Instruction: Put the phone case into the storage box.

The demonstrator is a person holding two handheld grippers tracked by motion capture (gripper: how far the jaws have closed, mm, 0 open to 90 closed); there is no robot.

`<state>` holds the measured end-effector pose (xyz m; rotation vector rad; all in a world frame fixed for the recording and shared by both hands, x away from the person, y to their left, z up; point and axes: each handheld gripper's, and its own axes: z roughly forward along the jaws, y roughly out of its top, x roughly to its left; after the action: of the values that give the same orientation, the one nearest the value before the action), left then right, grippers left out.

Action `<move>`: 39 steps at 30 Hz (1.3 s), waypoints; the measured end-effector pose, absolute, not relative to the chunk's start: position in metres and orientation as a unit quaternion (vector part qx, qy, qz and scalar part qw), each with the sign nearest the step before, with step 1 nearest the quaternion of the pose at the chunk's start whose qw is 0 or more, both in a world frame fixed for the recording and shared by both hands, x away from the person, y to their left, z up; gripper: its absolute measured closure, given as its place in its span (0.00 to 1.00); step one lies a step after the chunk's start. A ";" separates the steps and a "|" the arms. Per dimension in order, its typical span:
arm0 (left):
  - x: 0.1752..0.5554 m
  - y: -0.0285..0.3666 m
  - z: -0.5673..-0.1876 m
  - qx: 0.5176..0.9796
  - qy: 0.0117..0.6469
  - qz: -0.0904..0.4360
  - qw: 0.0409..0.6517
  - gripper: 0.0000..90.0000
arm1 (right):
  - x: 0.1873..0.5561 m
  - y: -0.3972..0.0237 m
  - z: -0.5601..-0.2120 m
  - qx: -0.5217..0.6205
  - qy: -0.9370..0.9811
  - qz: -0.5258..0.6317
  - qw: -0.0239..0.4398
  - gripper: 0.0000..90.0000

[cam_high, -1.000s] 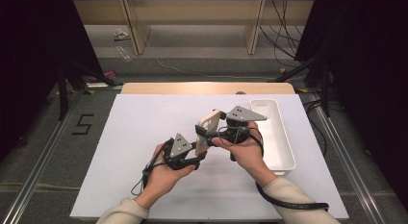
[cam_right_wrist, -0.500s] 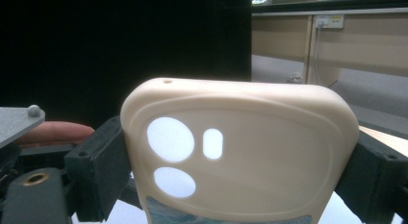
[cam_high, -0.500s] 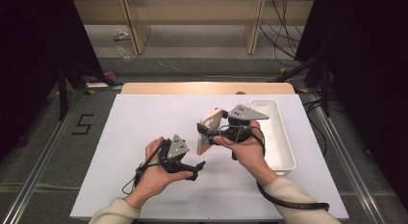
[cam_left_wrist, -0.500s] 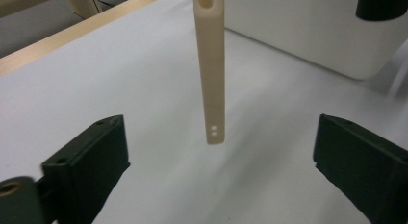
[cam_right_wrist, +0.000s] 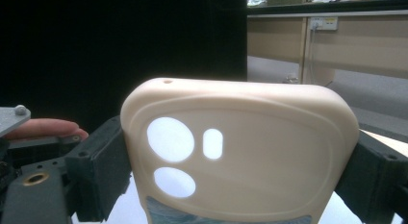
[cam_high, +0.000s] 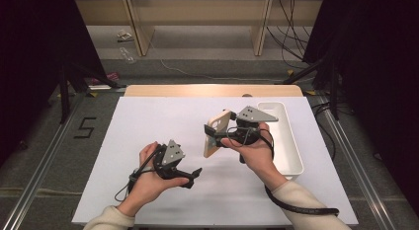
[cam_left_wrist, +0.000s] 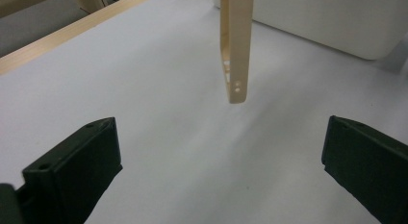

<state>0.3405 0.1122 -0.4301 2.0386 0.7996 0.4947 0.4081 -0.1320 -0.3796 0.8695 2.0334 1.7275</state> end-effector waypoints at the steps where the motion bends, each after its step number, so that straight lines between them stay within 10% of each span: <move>1: 0.340 0.114 -0.430 0.817 0.322 0.199 0.434 0.00 | 0.408 -0.132 -0.379 0.305 0.714 0.607 0.167 0.14; 39: 0.340 0.162 -0.435 0.800 0.363 0.213 0.427 0.00 | 0.416 -0.156 -0.363 0.330 0.698 0.602 0.203 0.14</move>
<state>0.3395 0.1619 -0.4352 1.9990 0.9078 0.5327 0.4161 -0.1564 -0.3632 0.9207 1.9484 1.6811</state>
